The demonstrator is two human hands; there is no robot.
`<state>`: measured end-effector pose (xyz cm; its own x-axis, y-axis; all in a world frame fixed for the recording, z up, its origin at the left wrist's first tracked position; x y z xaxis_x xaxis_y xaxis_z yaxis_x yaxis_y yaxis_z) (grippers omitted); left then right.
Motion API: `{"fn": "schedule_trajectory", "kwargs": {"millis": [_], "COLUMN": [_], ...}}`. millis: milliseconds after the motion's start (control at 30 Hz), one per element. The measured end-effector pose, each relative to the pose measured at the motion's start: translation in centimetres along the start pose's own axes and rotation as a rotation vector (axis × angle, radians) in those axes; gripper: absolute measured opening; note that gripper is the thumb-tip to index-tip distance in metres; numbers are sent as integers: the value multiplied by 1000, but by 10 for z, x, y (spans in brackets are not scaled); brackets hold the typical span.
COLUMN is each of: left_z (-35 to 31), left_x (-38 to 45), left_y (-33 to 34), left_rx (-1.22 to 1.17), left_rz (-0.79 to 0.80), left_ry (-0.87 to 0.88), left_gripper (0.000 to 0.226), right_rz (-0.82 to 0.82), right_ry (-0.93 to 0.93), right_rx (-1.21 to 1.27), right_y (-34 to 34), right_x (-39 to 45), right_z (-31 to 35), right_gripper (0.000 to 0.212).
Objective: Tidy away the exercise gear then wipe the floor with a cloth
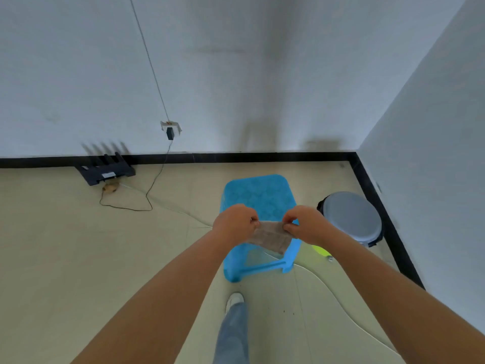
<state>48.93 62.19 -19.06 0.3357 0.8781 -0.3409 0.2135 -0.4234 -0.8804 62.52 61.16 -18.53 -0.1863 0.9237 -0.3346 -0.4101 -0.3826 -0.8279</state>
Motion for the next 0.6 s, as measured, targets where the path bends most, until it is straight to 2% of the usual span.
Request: {"fn": "schedule_trajectory", "kwargs": {"millis": [100, 200, 267, 333, 433, 500, 567, 600], "left_z": [28, 50, 63, 75, 91, 101, 112, 117], "left_x": [84, 162, 205, 239, 257, 256, 256, 255], "left_y": [-4, -1, 20, 63, 155, 188, 205, 210], "left_rx": [-34, -60, -69, -65, 37, 76, 146, 169], "left_rz": [-27, -107, -131, -68, 168, 126, 38, -8], "left_ry": [-13, -24, -29, -11, 9, 21, 31, 35], "left_gripper": [28, 28, 28, 29, 30, 25, 34, 42], "right_rz": [-32, -154, -269, -286, -157, -7, 76, 16], "right_ry": [6, -31, -102, -106, -59, 5, 48, 27], "right_rx": [19, 0, -60, -185, -409, -451, -430, -411], "right_y": [-1, -2, 8, 40, 118, 162, 182, 184], "right_x": [90, 172, 215, 246, 259, 254, 247, 246], "right_z": [-23, -50, -68, -95, -142, -170, -176, -177], "right_gripper": [23, 20, 19, 18, 4, 21, 32, 36]}}
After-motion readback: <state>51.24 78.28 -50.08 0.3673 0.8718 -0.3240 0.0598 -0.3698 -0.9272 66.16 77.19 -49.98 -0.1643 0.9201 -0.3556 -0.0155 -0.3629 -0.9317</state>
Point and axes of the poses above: each hand's wrist, its own x-axis towards the middle knuckle, its own y-axis out of the palm, z = x × y, the point moved 6 cm from there along x, towards the middle knuckle, and after that the axes turned 4 degrees about x, right-handed, at the moved point
